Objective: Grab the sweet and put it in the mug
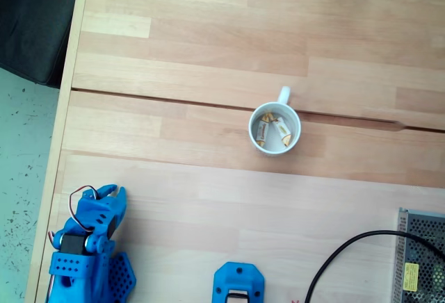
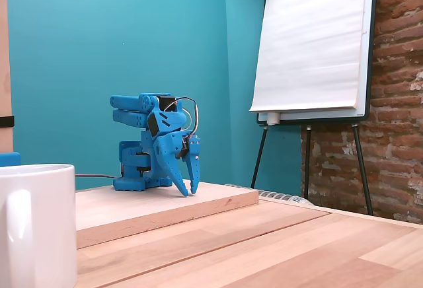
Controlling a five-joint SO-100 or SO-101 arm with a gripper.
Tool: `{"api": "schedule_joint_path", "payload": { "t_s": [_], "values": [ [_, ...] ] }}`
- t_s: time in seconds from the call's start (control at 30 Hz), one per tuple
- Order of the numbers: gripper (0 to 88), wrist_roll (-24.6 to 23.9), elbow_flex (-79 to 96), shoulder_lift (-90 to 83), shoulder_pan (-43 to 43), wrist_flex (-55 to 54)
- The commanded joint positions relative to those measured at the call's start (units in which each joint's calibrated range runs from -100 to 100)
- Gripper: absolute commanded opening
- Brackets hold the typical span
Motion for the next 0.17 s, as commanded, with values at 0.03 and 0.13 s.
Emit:
{"api": "schedule_joint_path", "payload": {
  "t_s": [0.03, 0.13],
  "values": [
    [5.5, 0.0, 0.9, -0.2, -0.4, 0.2],
    [5.5, 0.0, 0.9, -0.2, -0.4, 0.2]
  ]
}}
